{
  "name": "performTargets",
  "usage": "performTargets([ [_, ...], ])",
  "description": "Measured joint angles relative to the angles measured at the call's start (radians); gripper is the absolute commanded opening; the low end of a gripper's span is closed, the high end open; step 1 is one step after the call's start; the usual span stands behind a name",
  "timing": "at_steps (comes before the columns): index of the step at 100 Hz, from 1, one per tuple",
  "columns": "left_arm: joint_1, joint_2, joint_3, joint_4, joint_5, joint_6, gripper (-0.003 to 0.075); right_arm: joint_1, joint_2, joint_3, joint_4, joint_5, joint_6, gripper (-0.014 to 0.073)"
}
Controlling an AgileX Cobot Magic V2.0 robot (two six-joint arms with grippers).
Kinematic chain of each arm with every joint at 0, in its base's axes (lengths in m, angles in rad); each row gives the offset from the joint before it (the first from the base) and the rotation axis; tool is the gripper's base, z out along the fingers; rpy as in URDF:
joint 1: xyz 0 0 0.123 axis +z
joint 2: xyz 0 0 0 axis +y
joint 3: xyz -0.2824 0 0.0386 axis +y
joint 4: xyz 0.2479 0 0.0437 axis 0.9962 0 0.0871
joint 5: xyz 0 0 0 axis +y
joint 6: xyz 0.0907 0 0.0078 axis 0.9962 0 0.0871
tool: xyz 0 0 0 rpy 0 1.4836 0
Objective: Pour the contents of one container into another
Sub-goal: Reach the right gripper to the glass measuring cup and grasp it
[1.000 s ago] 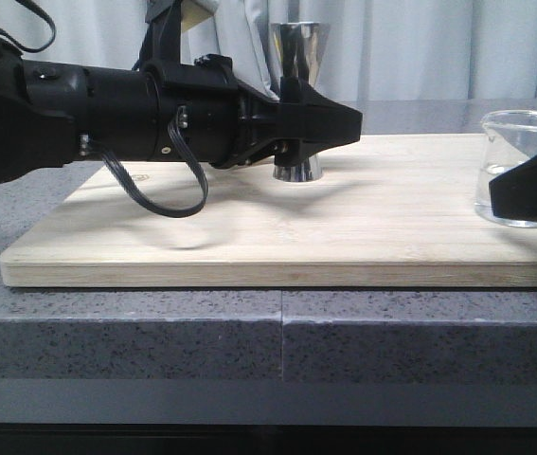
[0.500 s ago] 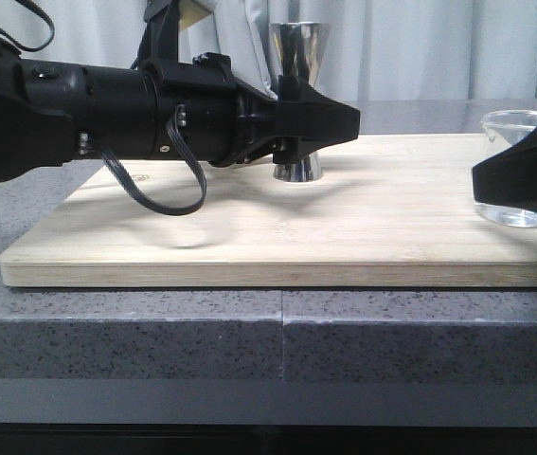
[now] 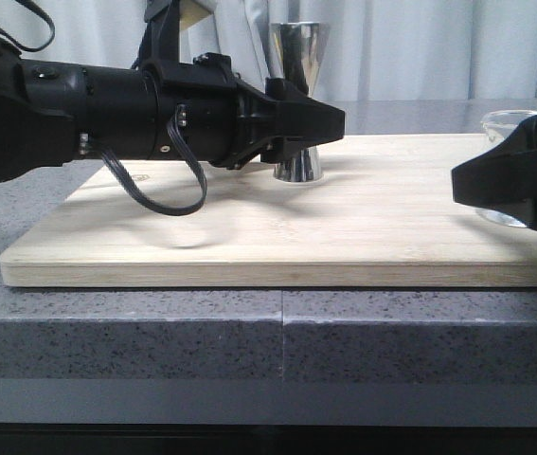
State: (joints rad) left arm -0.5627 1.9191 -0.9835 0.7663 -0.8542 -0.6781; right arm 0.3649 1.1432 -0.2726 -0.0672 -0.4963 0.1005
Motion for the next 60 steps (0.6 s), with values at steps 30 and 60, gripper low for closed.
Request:
performTargets([
  [30, 0.0, 0.0, 0.0, 0.0, 0.0, 0.0, 0.0333, 0.0, 0.069, 0.0, -0.002, -0.091, 0.0, 0.0546],
  [60, 0.0, 0.0, 0.0, 0.0, 0.0, 0.0, 0.0333, 0.0, 0.078, 0.0, -0.004, -0.112, 0.0, 0.0546],
])
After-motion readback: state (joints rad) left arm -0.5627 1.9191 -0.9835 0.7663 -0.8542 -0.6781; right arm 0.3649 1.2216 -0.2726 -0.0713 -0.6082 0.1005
